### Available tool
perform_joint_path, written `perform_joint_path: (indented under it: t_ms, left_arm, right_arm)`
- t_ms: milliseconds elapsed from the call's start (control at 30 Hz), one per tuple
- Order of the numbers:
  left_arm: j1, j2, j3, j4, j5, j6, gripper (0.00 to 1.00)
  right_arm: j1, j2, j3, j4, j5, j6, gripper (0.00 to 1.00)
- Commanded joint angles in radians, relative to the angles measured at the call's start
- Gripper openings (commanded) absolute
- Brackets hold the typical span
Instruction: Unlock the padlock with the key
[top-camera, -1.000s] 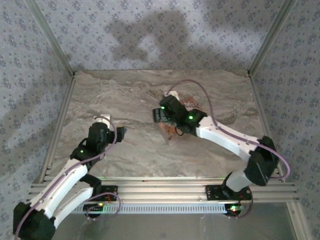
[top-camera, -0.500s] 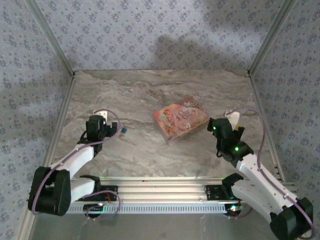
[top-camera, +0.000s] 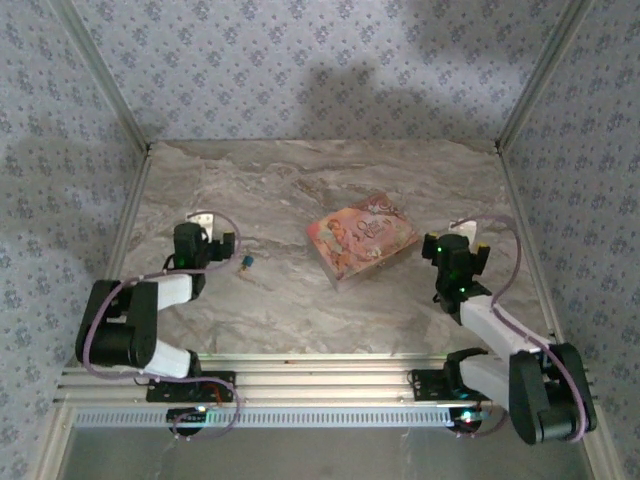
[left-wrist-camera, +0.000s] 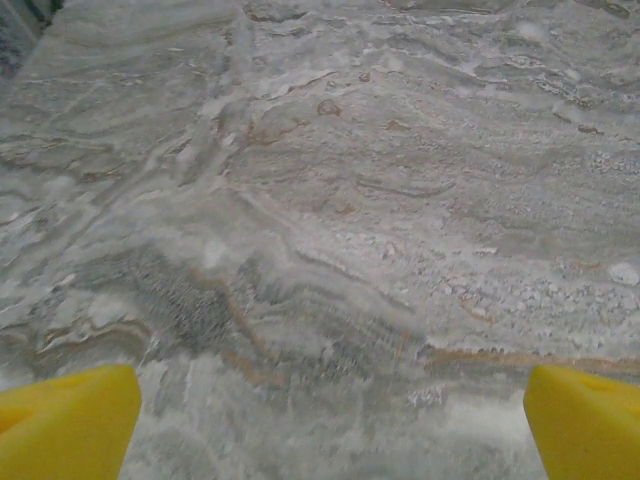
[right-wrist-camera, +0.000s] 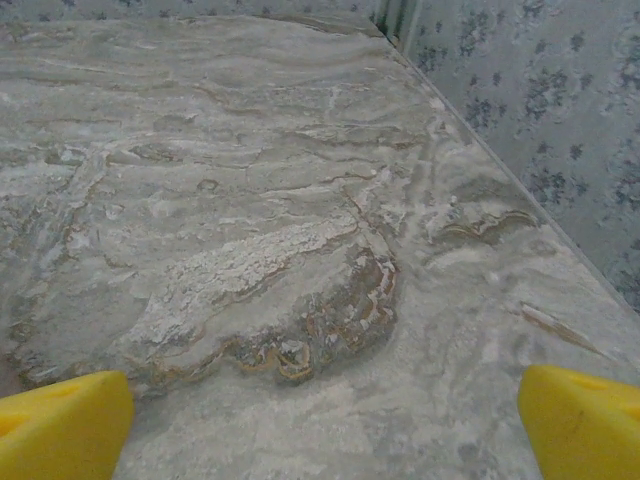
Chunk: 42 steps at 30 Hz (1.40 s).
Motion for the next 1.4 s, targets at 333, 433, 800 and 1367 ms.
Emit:
perform_joint_path:
  t_ms: [333,433,800,1367]
  left_arm:
    - [0.101,0.067,-0.047,0.245,0.1,-0.068,0.98]
    - [0.091,0.066,-0.05,0.25,0.095,-0.059,0.98]
    - [0.093,0.065,-0.047,0.238,0.094,-0.061,0.98]
    - [0.092,0.065,-0.045,0.238,0.094,-0.06,0.98]
  right_arm:
    - [-0.238,0.335,-0.016,0.516,-0.35,-0.063,1.0]
    - [-0.203,0.434,0.016,0.555,-0.334,-0.102,1.0]
    - [-0.177,0.424,0.032,0.503,-0.299,-0.121,1.0]
    - [-0.174,0.426,0.034,0.504,-0.297,-0.126,1.0]
